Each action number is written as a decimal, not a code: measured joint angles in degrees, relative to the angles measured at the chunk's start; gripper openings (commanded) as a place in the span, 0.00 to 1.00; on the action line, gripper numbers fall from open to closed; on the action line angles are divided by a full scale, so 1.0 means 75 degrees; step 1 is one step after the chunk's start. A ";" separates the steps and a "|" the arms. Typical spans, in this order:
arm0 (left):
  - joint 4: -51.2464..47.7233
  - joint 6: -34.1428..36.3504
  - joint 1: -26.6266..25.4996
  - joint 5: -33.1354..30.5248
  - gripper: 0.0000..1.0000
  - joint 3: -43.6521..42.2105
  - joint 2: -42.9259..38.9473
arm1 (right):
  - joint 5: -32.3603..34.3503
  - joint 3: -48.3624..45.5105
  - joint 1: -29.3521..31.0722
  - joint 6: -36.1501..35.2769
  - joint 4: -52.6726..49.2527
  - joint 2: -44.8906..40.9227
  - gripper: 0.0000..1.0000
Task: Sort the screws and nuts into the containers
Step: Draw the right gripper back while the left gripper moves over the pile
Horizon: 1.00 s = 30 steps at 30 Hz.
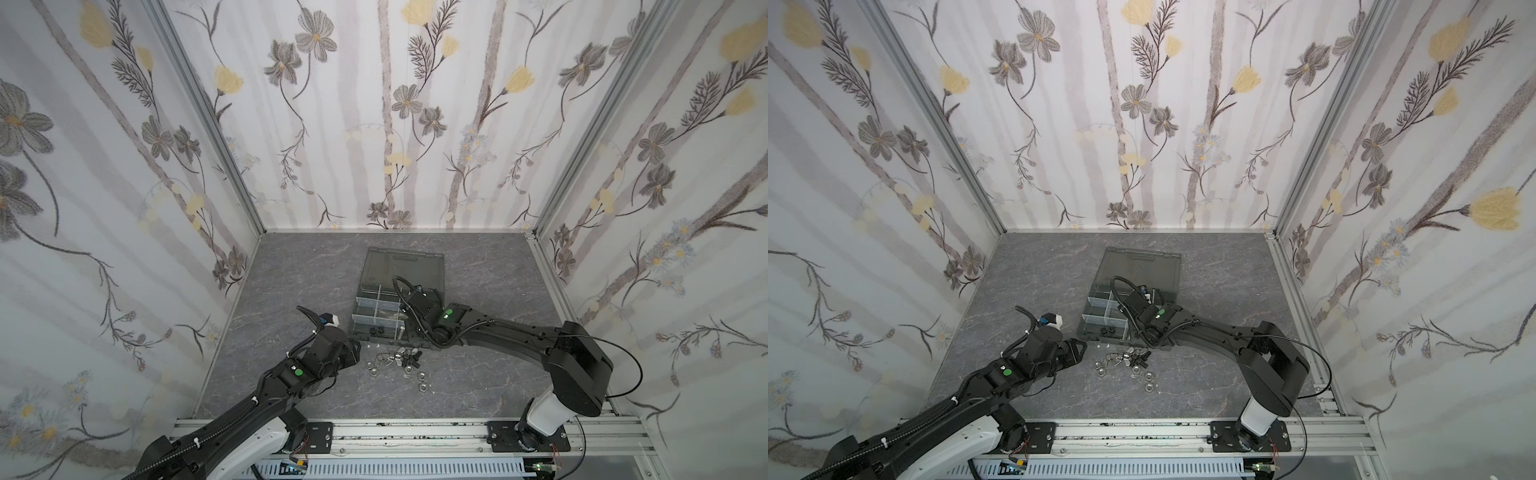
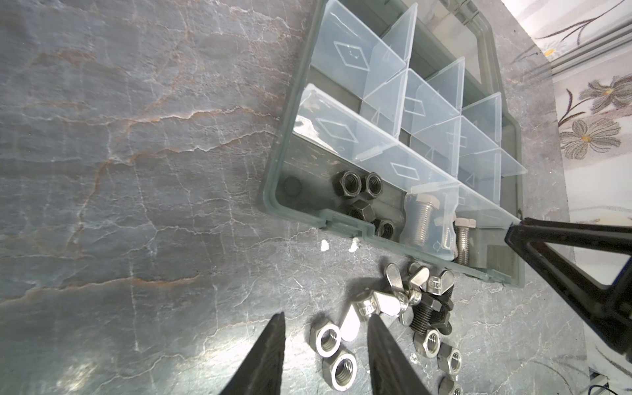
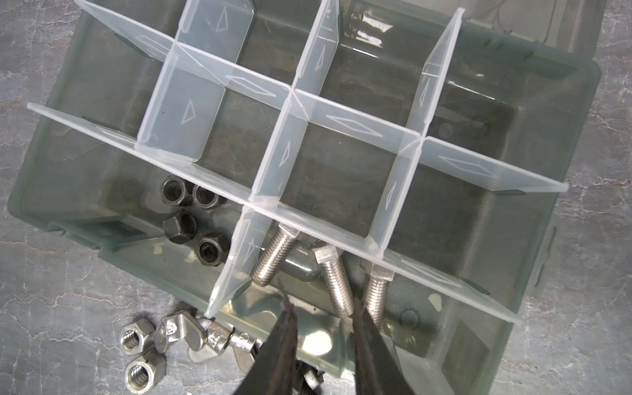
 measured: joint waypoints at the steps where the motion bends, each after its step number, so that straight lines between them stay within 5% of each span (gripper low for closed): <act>1: 0.0000 0.0000 -0.0017 0.0006 0.41 0.0000 0.0073 | 0.0000 -0.0006 -0.0003 0.0000 0.0006 -0.0012 0.30; 12: -0.0003 0.0152 -0.0647 -0.0082 0.42 0.0560 0.1259 | 0.0006 -0.0364 -0.0189 0.0061 0.0175 -0.0388 0.30; 30: 0.0076 0.1938 -0.1408 -0.0055 0.43 0.1813 0.3381 | -0.0396 -0.1964 -0.0804 0.0612 0.0935 -0.2218 0.30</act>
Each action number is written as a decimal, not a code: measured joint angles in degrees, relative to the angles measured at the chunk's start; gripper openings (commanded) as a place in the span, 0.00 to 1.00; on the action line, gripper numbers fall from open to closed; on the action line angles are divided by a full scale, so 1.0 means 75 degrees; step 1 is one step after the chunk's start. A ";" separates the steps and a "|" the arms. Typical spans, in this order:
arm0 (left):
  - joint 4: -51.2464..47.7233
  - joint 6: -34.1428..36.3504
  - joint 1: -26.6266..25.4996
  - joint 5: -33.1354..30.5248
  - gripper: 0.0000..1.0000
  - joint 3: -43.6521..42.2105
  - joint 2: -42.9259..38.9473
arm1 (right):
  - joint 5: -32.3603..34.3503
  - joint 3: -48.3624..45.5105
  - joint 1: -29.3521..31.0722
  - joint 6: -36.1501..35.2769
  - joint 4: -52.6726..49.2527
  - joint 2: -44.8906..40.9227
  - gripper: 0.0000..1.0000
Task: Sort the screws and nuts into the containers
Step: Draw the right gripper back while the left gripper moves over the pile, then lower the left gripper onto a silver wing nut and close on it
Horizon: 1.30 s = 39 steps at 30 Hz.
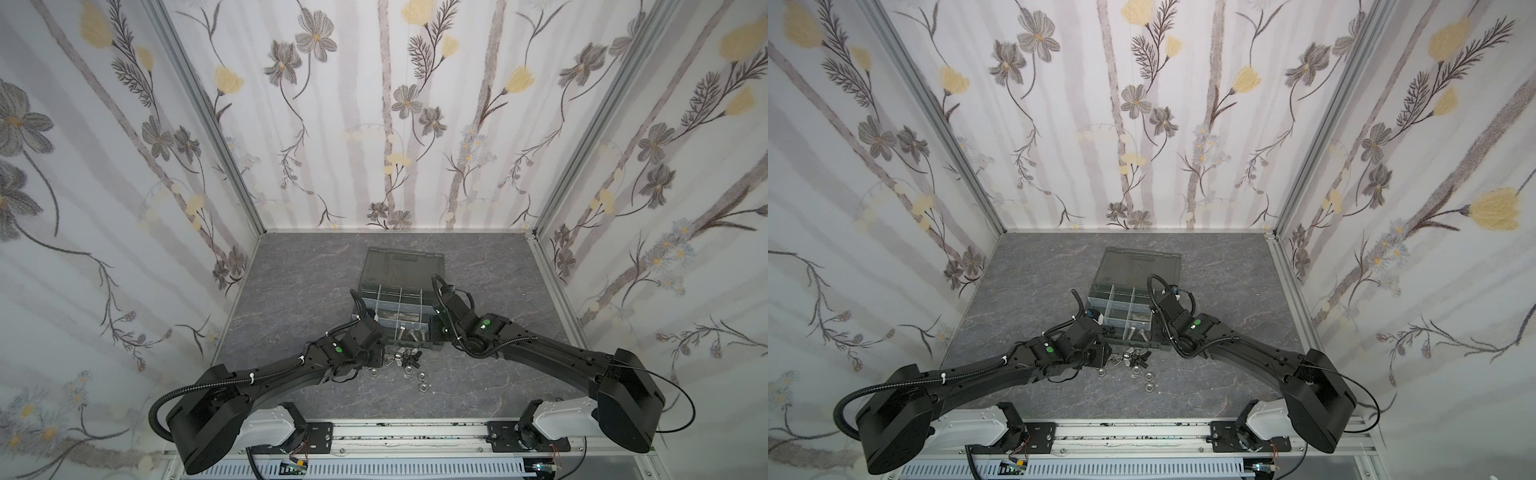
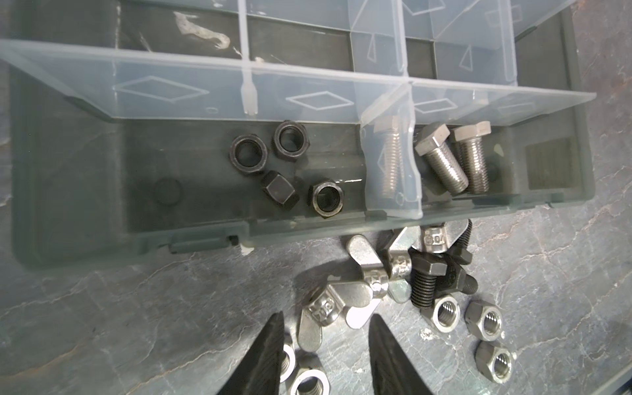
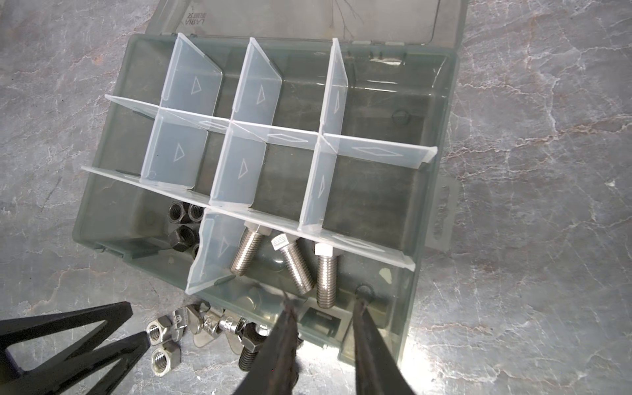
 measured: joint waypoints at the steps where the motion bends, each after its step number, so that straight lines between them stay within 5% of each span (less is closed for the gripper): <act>1: 0.0044 0.0047 -0.0023 0.0017 0.43 0.0050 0.0131 | 0.0003 -0.0029 0.0000 0.0047 0.0000 -0.0044 0.30; 39: 0.0047 0.1122 -0.0192 -0.0093 0.43 0.0481 0.1317 | 0.0017 -0.0271 0.0000 0.0192 0.0172 -0.0259 0.31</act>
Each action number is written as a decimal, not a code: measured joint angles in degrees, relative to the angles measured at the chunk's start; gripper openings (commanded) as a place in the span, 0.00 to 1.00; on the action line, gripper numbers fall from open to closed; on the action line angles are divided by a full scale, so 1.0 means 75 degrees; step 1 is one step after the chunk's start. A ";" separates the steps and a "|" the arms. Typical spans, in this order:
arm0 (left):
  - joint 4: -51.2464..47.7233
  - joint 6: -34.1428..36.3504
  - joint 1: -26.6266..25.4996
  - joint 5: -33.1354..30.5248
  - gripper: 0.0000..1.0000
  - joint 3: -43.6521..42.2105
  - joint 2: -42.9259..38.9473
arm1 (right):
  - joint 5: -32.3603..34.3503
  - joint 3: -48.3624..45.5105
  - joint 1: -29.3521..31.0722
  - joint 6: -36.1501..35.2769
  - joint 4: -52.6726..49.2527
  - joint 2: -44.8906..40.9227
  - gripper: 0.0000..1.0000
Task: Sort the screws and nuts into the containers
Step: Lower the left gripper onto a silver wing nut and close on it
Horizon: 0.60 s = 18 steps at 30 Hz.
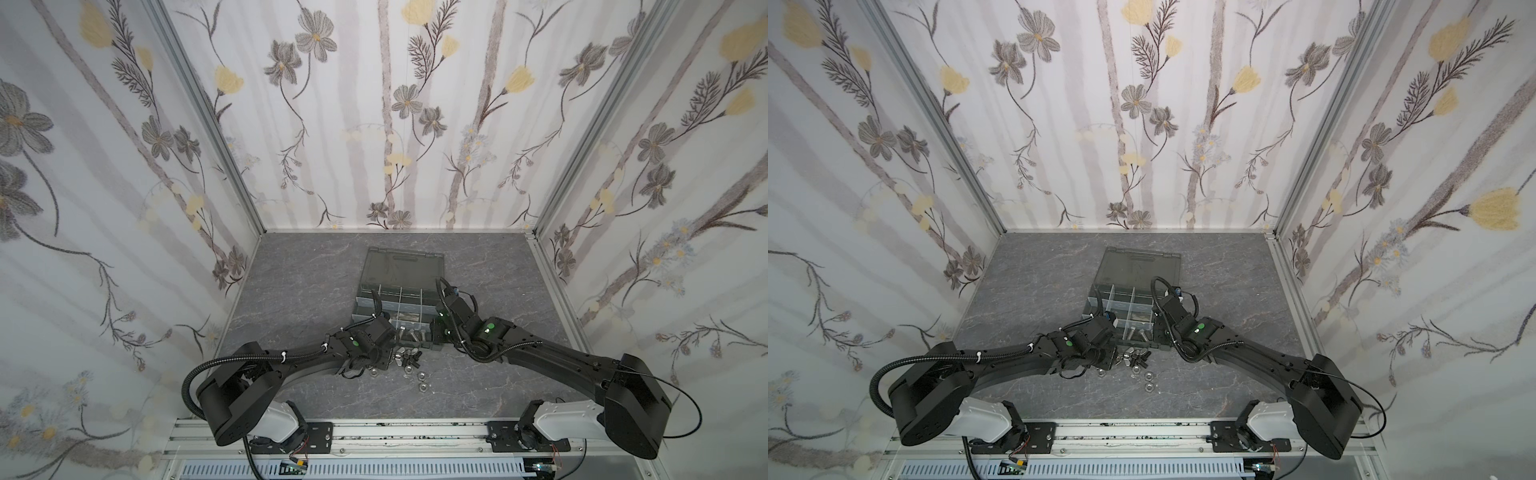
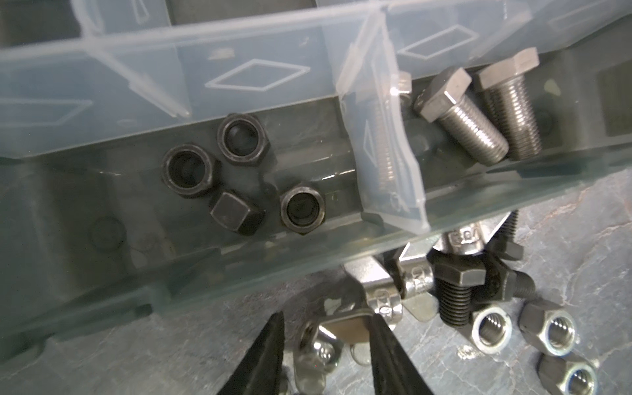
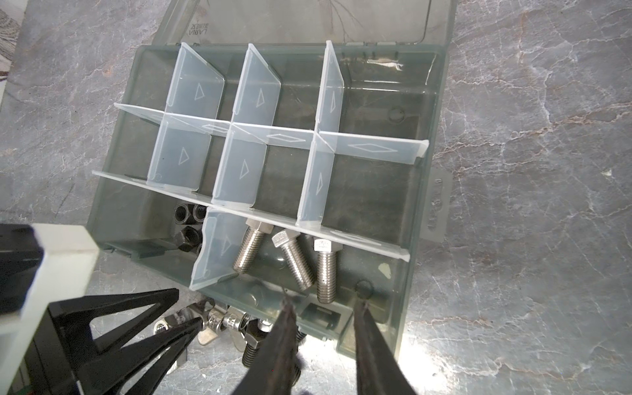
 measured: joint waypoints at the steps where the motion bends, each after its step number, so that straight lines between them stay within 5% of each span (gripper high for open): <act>1: 0.0038 0.0000 0.0000 0.0000 0.42 0.0000 0.0029 | 0.0000 -0.0009 0.0000 0.0000 0.0000 -0.0012 0.31; 18: -0.0006 -0.0041 -0.0079 -0.0061 0.35 -0.0198 0.0198 | 0.0000 -0.0221 0.0000 0.0114 0.0020 -0.0172 0.31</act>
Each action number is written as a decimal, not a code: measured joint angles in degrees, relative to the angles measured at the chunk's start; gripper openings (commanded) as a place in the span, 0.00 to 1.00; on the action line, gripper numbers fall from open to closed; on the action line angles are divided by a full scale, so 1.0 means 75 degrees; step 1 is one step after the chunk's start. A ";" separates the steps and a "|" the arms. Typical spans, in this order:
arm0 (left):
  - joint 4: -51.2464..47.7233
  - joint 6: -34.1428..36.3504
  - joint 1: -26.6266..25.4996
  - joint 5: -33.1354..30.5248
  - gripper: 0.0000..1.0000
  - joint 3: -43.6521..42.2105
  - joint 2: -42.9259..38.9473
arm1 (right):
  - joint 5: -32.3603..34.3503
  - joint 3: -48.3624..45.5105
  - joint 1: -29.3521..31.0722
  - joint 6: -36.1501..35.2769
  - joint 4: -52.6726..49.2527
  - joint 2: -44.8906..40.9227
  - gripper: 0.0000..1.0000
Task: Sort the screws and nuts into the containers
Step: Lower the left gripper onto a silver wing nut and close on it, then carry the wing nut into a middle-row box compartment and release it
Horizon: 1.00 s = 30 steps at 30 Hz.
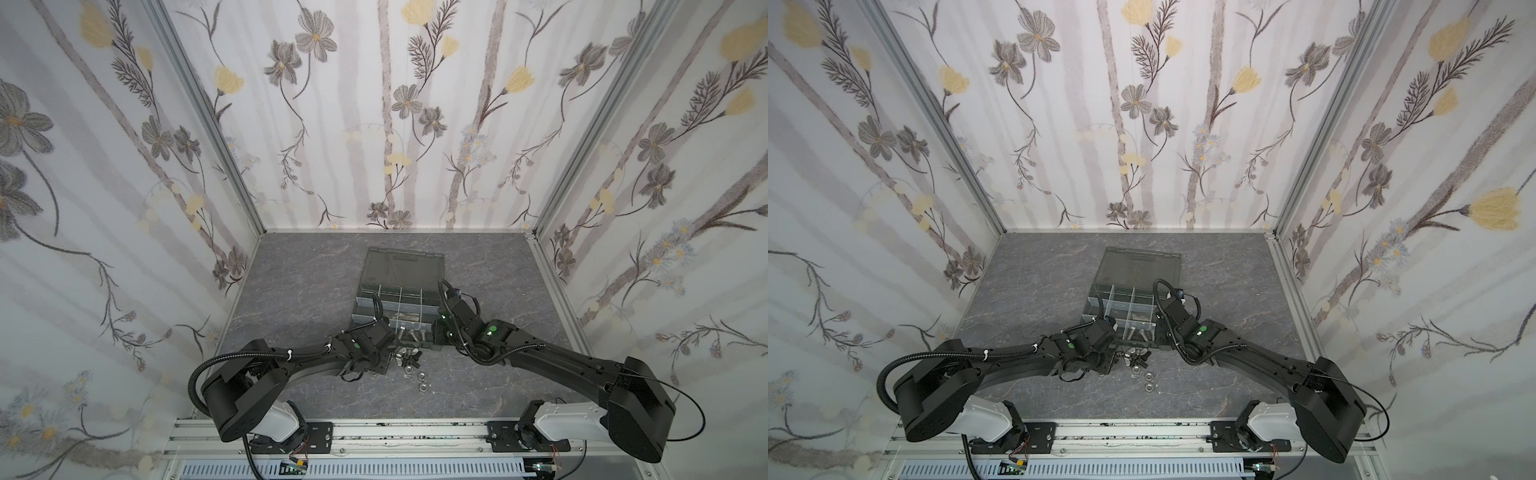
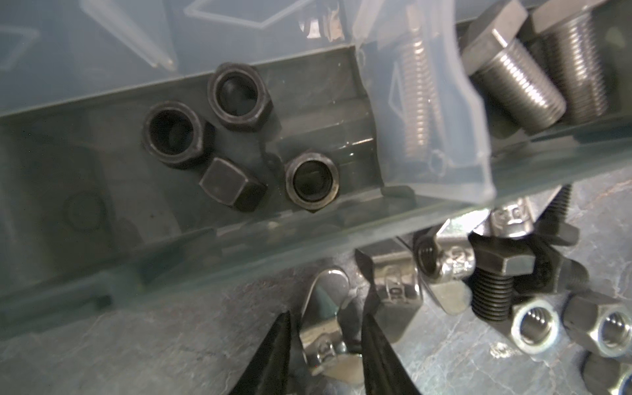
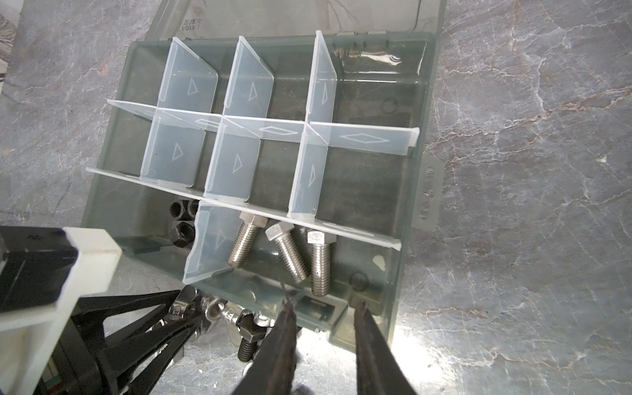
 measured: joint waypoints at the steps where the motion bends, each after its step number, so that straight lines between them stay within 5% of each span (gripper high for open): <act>1: 0.0012 -0.0023 -0.0006 -0.0041 0.34 -0.0009 0.0006 | 0.0000 -0.0006 0.0000 0.0003 -0.0006 -0.0006 0.31; 17: 0.0076 -0.0248 -0.0023 -0.0344 0.19 0.0006 -0.0026 | 0.0003 -0.0099 0.0000 0.0082 -0.0015 -0.0163 0.31; 30: -0.0192 -0.0300 0.0207 -0.0064 0.20 0.0187 -0.2247 | 0.0009 -0.0102 0.0000 0.0082 -0.0023 -0.0265 0.31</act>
